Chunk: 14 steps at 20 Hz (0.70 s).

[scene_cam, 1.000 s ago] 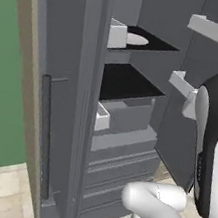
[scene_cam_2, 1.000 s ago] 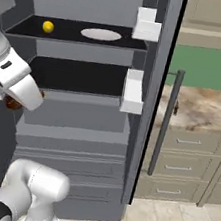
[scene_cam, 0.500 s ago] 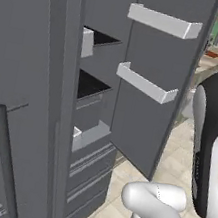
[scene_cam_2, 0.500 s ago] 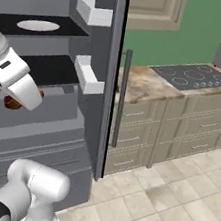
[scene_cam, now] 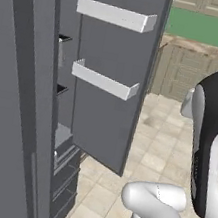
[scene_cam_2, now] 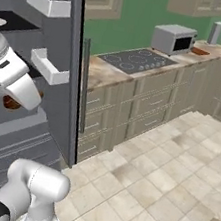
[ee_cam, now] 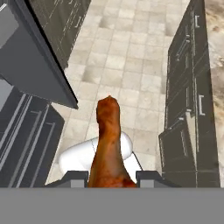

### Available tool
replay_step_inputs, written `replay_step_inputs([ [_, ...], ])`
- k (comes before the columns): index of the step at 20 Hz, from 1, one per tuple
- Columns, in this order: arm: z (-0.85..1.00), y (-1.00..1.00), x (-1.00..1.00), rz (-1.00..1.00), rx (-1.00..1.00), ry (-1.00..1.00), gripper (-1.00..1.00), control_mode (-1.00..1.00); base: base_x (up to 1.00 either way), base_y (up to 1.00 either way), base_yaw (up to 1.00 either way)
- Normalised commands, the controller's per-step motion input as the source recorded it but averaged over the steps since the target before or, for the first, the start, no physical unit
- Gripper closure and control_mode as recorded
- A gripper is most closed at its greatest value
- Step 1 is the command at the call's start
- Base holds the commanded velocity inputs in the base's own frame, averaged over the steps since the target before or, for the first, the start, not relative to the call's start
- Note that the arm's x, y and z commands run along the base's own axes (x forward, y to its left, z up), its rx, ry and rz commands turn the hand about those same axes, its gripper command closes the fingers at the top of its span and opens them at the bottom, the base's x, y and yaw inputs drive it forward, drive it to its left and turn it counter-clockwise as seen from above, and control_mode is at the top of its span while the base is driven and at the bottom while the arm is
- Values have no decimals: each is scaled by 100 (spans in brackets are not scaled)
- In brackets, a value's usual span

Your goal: Retrieve the chicken drumstick from the fridge and place it on the cutting board.

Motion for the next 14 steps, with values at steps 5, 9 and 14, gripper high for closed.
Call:
replay_step_inputs([
  [5, 0, 0, 0, 0, 0, 0, 100, 100, -19, -47, -54],
  [9, 0, 0, 0, 0, 0, 0, 100, 100, 52, -37, -56],
  [14, 0, 0, 0, 0, 0, 0, 100, 100, 83, -30, -42],
])
